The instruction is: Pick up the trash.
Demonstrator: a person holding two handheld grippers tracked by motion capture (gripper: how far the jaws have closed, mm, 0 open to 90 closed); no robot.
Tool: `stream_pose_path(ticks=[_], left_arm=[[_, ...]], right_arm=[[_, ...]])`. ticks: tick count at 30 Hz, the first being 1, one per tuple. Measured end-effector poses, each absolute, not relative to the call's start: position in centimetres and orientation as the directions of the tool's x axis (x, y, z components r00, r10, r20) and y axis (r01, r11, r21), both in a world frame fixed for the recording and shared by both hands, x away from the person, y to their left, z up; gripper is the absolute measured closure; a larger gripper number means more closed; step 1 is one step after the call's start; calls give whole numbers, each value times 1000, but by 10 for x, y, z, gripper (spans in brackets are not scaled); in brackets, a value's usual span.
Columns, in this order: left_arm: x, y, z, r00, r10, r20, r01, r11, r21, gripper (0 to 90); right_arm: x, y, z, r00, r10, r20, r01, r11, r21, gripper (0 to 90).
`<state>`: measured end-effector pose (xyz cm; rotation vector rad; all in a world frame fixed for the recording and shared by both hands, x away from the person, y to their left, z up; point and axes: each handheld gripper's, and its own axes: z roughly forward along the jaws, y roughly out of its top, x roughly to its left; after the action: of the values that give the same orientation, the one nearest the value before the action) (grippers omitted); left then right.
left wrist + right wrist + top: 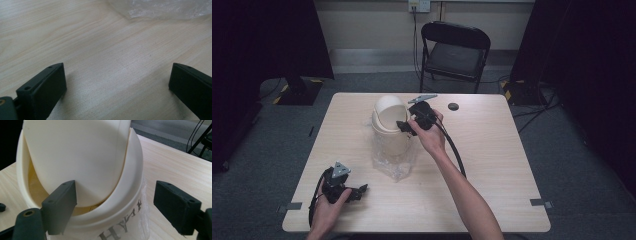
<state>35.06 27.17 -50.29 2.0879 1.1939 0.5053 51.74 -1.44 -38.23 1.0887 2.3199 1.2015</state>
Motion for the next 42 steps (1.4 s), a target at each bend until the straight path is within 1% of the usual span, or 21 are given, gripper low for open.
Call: stream_pose_path(ticks=[6,7,12,16,18,23,26,27,29,30,34,36,37,42], left_arm=[[351,272,-503,506,862,3,602,-356,715,6],[351,272,-503,506,862,3,602,-356,715,6],[351,272,-503,508,861,3,602,-358,714,6],[351,272,-503,508,861,4,602,-358,714,6],[351,272,-503,508,862,5,602,-358,714,6],[351,272,-503,508,862,4,602,-358,714,6],[351,272,-503,508,862,0,603,-355,714,6],[351,272,-503,507,862,0,603,-355,714,6],[351,272,-503,507,862,1,603,-356,714,6],[351,272,-503,508,862,0,603,-356,714,6],[351,272,-503,507,862,1,603,-355,714,6],[351,272,-503,507,862,0,603,-355,714,6],[351,272,-503,507,862,0,603,-355,714,6],[351,272,-503,508,862,1,603,-356,714,6]], right_arm=[[522,-9,-385,-656,753,47,485,373,791,157],[524,-7,-389,-652,755,73,498,354,792,157],[526,-6,-392,-645,760,84,507,343,790,149],[529,-3,-397,-642,763,78,509,347,788,168],[531,0,-398,-636,766,93,527,342,778,182],[532,7,-402,-631,772,82,527,348,776,188],[533,8,-402,-621,780,81,530,342,776,226],[533,8,-402,-621,780,81,530,342,776,226],[533,6,-401,-619,780,91,536,336,774,230],[533,4,-398,-627,774,86,522,335,784,225],[530,0,-393,-624,777,80,514,331,791,221],[527,-4,-388,-612,786,89,526,320,788,227],[523,-7,-383,-608,787,105,522,297,800,226],[515,-9,-374,-620,778,102,501,293,814,222]])
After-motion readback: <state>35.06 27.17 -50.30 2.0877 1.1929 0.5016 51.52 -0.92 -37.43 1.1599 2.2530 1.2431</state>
